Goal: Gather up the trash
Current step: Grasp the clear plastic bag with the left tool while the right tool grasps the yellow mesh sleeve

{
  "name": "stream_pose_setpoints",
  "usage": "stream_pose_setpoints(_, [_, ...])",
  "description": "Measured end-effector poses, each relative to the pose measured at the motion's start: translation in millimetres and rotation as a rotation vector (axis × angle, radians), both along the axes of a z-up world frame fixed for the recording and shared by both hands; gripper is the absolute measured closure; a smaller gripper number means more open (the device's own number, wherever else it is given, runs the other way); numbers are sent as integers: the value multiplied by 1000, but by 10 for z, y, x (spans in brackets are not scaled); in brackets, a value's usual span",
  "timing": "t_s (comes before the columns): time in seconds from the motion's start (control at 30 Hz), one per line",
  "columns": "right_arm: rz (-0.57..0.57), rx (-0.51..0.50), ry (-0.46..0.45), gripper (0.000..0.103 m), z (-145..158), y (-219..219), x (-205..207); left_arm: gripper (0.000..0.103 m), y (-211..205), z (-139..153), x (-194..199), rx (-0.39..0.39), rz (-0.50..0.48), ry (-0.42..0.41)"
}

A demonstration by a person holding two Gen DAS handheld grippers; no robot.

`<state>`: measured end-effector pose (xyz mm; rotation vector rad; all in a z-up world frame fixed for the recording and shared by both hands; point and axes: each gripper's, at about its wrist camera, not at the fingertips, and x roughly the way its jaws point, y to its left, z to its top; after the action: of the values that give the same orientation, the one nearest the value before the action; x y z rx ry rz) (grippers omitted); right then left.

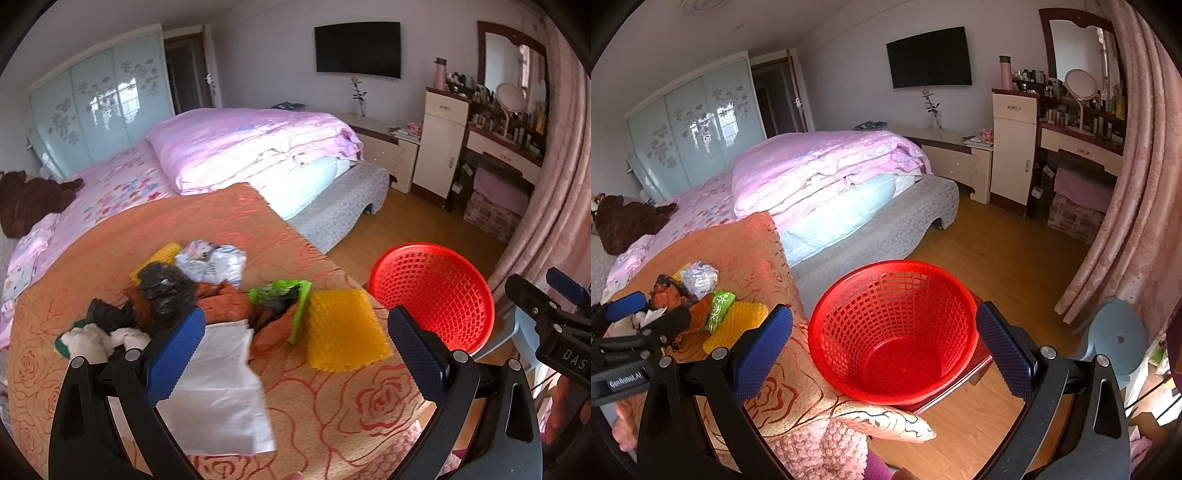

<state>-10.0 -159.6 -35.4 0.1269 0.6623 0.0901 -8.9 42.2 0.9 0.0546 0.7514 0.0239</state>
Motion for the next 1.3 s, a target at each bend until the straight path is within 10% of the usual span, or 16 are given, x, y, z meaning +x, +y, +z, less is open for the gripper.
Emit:
stream_pose_setpoints(0.73, [77,-31,43,6,-18,228,90,9,1229,-121,-507,-104,242,18])
stream_pose_setpoints(1.3, [200,-39,88,6,-65,588,213,75,1372,-248,-632,-177,235,32])
